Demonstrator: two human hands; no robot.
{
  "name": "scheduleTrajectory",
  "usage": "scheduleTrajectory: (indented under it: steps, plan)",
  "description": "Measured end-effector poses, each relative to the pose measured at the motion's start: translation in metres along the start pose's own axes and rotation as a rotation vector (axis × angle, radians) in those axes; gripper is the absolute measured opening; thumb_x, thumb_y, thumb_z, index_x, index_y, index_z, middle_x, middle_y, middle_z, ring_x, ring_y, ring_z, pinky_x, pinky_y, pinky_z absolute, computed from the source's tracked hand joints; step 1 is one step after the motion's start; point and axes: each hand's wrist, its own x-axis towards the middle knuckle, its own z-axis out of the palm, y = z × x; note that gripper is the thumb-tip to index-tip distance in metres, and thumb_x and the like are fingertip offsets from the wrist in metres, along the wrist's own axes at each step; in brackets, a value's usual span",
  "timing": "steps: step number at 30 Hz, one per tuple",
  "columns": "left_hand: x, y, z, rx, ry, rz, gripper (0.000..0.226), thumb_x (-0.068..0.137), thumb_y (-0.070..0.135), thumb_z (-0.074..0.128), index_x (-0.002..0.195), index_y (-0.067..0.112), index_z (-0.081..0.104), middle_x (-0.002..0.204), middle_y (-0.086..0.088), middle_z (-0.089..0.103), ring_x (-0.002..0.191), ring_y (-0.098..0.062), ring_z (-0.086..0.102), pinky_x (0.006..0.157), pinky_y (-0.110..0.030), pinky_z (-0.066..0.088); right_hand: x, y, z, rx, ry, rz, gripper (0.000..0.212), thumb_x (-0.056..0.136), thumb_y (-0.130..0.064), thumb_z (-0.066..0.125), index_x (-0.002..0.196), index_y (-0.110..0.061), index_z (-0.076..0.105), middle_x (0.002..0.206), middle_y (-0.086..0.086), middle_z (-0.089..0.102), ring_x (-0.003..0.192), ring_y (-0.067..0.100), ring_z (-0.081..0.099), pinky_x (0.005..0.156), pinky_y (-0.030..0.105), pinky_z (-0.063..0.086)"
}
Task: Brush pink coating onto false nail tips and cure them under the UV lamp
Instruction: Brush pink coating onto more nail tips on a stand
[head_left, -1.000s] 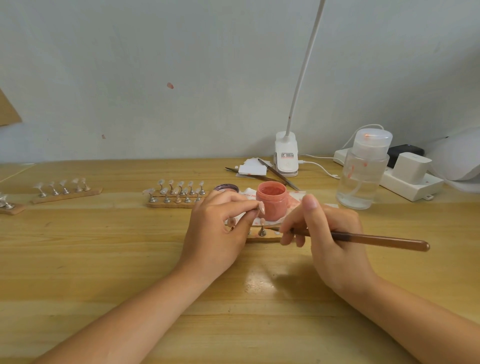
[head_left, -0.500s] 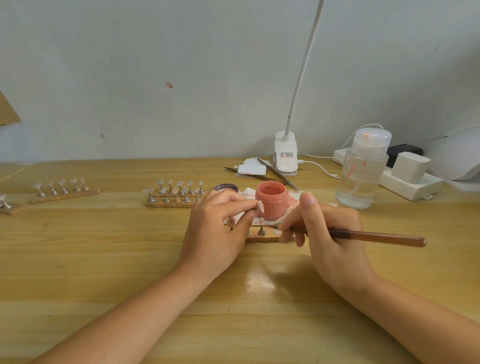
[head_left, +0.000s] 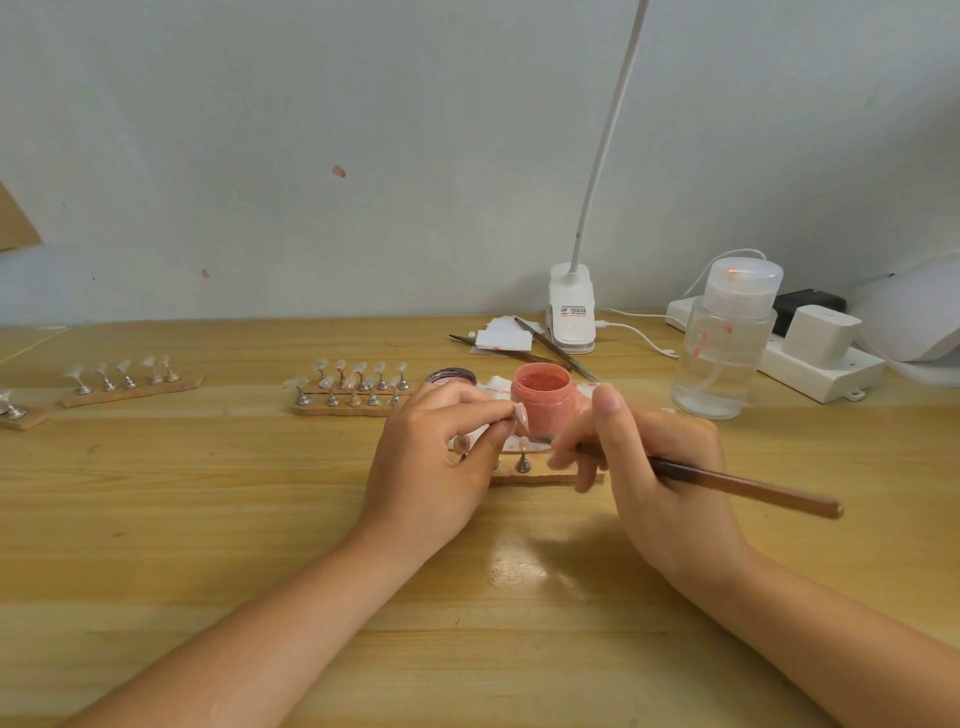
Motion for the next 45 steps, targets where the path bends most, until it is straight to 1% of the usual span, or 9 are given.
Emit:
scheduleTrajectory:
  steps: [15,19,23,27,32,35,39,42,45]
  plan:
    - [0.0003,-0.0001,0.0005,0.004,-0.015,0.028,0.016,0.079,0.016,0.060,0.086,0.015,0.074,0.080,0.008,0.064,0.081,-0.009,0.052,0.075,-0.018,0.038,0.0030,-0.0005,0.0009,-0.036,0.011,-0.033,0.043,0.092,-0.034,0.036,0.066,-0.015,0.065,0.063,-0.003,0.065,0.055,0.009,0.059,0.056,0.023,0.047]
    - [0.0002,-0.0010,0.0009,-0.013,-0.005,0.035,0.015,0.079,0.014,0.060,0.086,0.014,0.074,0.079,0.010,0.062,0.080,-0.007,0.051,0.074,-0.018,0.039,0.0014,-0.0010,-0.0003,0.030,0.026,0.013,0.045,0.090,-0.038,0.036,0.060,-0.019,0.064,0.055,0.002,0.062,0.051,0.013,0.058,0.051,0.031,0.047]
    - [0.0003,-0.0021,0.0009,0.000,-0.012,0.061,0.015,0.079,0.014,0.060,0.086,0.015,0.074,0.080,0.010,0.063,0.081,-0.005,0.051,0.075,-0.014,0.038,0.0027,-0.0022,0.0001,-0.033,-0.014,-0.044,0.041,0.092,-0.033,0.035,0.068,-0.016,0.064,0.066,-0.004,0.065,0.058,0.006,0.058,0.055,0.018,0.045]
    - [0.0005,-0.0015,0.0013,-0.025,0.010,0.064,0.013,0.078,0.014,0.062,0.083,0.015,0.074,0.080,0.020,0.060,0.080,0.002,0.051,0.075,-0.011,0.038,0.0010,-0.0027,-0.0023,0.011,-0.027,0.031,0.049,0.089,-0.040,0.035,0.058,-0.015,0.063,0.054,0.004,0.061,0.050,0.010,0.056,0.051,0.026,0.045]
    - [0.0008,0.0023,0.0007,-0.044,0.049,0.096,0.013,0.074,0.015,0.066,0.083,0.024,0.071,0.080,0.030,0.058,0.073,0.015,0.048,0.068,-0.004,0.036,0.0052,-0.0070,-0.0026,0.033,0.055,-0.065,0.034,0.093,-0.031,0.036,0.078,-0.017,0.063,0.078,-0.004,0.069,0.063,0.010,0.064,0.054,0.024,0.050]
    - [0.0001,0.0040,-0.0001,-0.109,0.032,0.072,0.014,0.074,0.023,0.071,0.084,0.031,0.067,0.072,0.032,0.062,0.064,0.006,0.048,0.062,-0.010,0.038,0.0064,-0.0091,-0.0020,0.050,0.056,-0.026,0.025,0.092,-0.041,0.041,0.084,-0.028,0.060,0.075,-0.003,0.070,0.057,0.009,0.065,0.049,0.023,0.051]
    - [-0.0010,0.0038,-0.0010,-0.144,0.022,0.051,0.018,0.071,0.030,0.070,0.088,0.035,0.069,0.065,0.033,0.060,0.058,-0.009,0.042,0.057,-0.025,0.040,0.0081,-0.0059,-0.0038,-0.167,-0.007,-0.076,0.009,0.083,-0.043,0.060,0.083,-0.035,0.058,0.082,-0.015,0.068,0.076,0.002,0.065,0.065,0.022,0.051]
    - [-0.0008,0.0054,-0.0021,-0.143,0.002,0.040,0.031,0.069,0.025,0.070,0.093,0.045,0.063,0.064,0.026,0.062,0.058,-0.010,0.042,0.057,-0.023,0.038,0.0080,-0.0011,-0.0032,-0.227,-0.089,-0.117,0.032,0.068,-0.035,0.078,0.088,-0.033,0.054,0.101,-0.012,0.066,0.091,0.001,0.062,0.080,0.008,0.042]
    - [-0.0008,0.0063,-0.0032,-0.157,-0.031,0.012,0.042,0.069,0.021,0.068,0.097,0.051,0.059,0.064,0.024,0.063,0.059,-0.011,0.041,0.058,-0.020,0.037,0.0084,0.0004,-0.0014,-0.223,-0.156,-0.124,0.033,0.067,-0.028,0.078,0.087,-0.036,0.053,0.105,-0.009,0.066,0.094,0.002,0.062,0.084,0.008,0.041]
